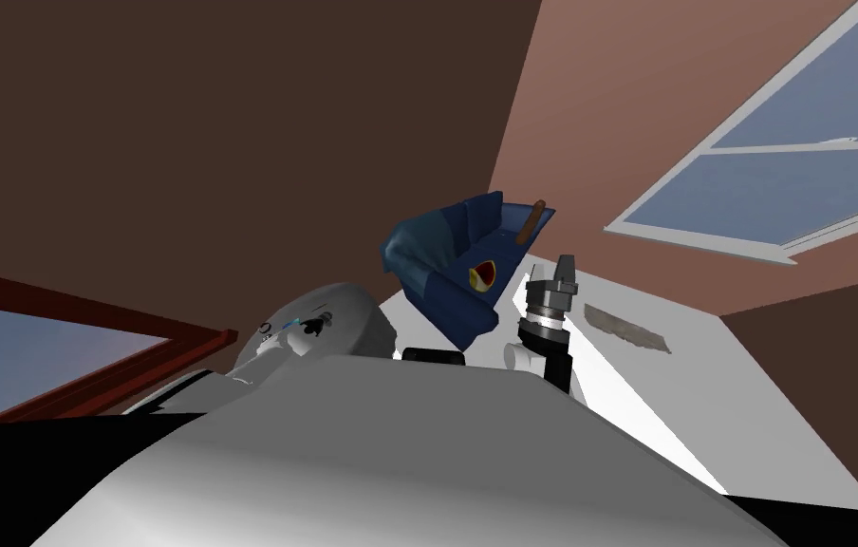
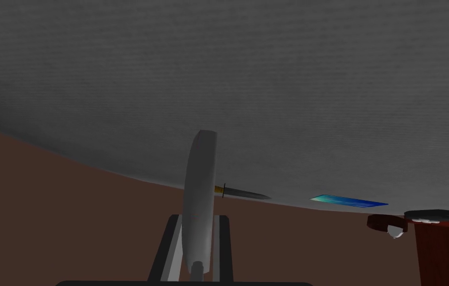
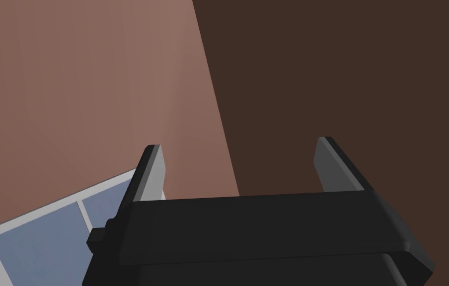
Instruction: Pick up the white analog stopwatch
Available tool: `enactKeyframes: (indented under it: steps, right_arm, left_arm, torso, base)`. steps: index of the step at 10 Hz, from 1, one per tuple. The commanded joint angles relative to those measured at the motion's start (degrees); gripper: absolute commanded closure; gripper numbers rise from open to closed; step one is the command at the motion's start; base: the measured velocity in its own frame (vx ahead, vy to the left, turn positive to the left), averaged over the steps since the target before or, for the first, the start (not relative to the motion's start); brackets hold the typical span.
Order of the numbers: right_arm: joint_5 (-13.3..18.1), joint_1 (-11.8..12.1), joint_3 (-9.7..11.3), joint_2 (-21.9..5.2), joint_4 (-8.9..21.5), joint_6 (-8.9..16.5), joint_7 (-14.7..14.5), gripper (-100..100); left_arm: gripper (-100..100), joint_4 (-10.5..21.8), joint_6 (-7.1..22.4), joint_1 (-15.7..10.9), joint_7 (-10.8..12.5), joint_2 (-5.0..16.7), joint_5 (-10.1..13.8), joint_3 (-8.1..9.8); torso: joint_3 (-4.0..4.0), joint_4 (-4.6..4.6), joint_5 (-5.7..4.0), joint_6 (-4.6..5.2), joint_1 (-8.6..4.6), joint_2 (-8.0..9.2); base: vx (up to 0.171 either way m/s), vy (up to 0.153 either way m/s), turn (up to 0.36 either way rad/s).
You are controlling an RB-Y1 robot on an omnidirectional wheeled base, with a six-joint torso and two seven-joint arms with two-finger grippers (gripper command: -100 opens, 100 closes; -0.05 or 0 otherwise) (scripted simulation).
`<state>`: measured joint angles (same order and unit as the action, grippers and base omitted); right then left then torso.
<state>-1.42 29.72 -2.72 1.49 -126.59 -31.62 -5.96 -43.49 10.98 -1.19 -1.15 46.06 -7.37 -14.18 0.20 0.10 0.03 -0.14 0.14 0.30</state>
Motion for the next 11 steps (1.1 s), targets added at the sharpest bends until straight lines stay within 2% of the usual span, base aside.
enactKeyframes:
  steps: [1, 2, 3, 4, 5, 6, 7, 8, 10, 11]
  right_arm:
    - [0.0, 0.0, 0.0, 0.0, 0.0, 0.0, 0.0, 0]
    - [0.0, 0.0, 0.0, 0.0, 0.0, 0.0, 0.0, 0]
    - [0.0, 0.0, 0.0, 0.0, 0.0, 0.0, 0.0, 0]
    - [0.0, 0.0, 0.0, 0.0, 0.0, 0.0, 0.0, 0]
    - [0.0, 0.0, 0.0, 0.0, 0.0, 0.0, 0.0, 0]
    - [0.0, 0.0, 0.0, 0.0, 0.0, 0.0, 0.0, 0]
    - [0.0, 0.0, 0.0, 0.0, 0.0, 0.0, 0.0, 0]
    - [0.0, 0.0, 0.0, 0.0, 0.0, 0.0, 0.0, 0]
    - [0.0, 0.0, 0.0, 0.0, 0.0, 0.0, 0.0, 0]
    - [0.0, 0.0, 0.0, 0.0, 0.0, 0.0, 0.0, 0]
  left_arm:
    - [100, -1.2, 1.7, -0.9, -0.7, -0.3, 0.4, -0.66]
    - [100, -4.1, 4.5, -1.9, -1.9, -0.7, 1.2, -1.86]
    - [100, -4.1, 4.6, -1.9, -1.9, -0.7, 1.2, -1.86]
    - [100, -6.9, 7.1, -2.8, -3.2, -1.1, 2.0, -3.07]
    - [100, -7.1, 7.4, -2.8, -3.2, -1.1, 2.0, -3.07]
    - [100, -8.7, 9.3, -3.7, -4.4, -1.5, 2.9, -4.27]
    - [100, -10.0, 10.2, -3.7, -4.4, -1.5, 2.9, -4.27]
    - [100, -12.6, 12.6, -4.7, -5.6, -1.8, 3.7, -5.48]
    - [100, -12.3, 12.5, -4.5, -5.2, -2.1, 3.2, -5.12]
    - [0, -12.4, 12.6, -4.5, -5.3, -2.1, 3.3, -5.18]
  torso:
    - [0.00, 0.00, 0.00, 0.00, 0.00, 0.00]
    - [-0.02, 0.00, -0.01, 0.04, -0.04, -0.04]
    - [-0.02, -0.01, 0.00, -0.01, -0.04, -0.04]
    - [-0.02, -0.02, -0.01, -0.01, -0.07, -0.03]
    - [-0.03, -0.01, -0.03, -0.03, -0.04, -0.05]
    - [-0.04, -0.03, 0.00, -0.02, -0.04, -0.06]
    - [-0.02, -0.04, -0.02, -0.06, -0.04, -0.01]
    - [-0.04, -0.04, -0.02, 0.00, -0.08, -0.03]
    - [-0.05, -0.04, -0.06, 0.03, -0.09, -0.06]
    - [-0.08, -0.06, -0.08, 0.03, -0.16, -0.10]
  base:
    - [-0.021, 0.032, 0.082]
    - [-0.029, 0.038, 0.199]
    - [-0.021, 0.027, 0.067]
    - [-0.019, 0.039, 0.149]
    - [-0.016, 0.037, 0.092]
    - [-0.027, 0.042, 0.177]
    - [-0.024, 0.028, 0.086]
    - [-0.025, 0.046, 0.167]
    - [-0.014, 0.023, 0.033]
    - [0.000, 0.000, 0.000]
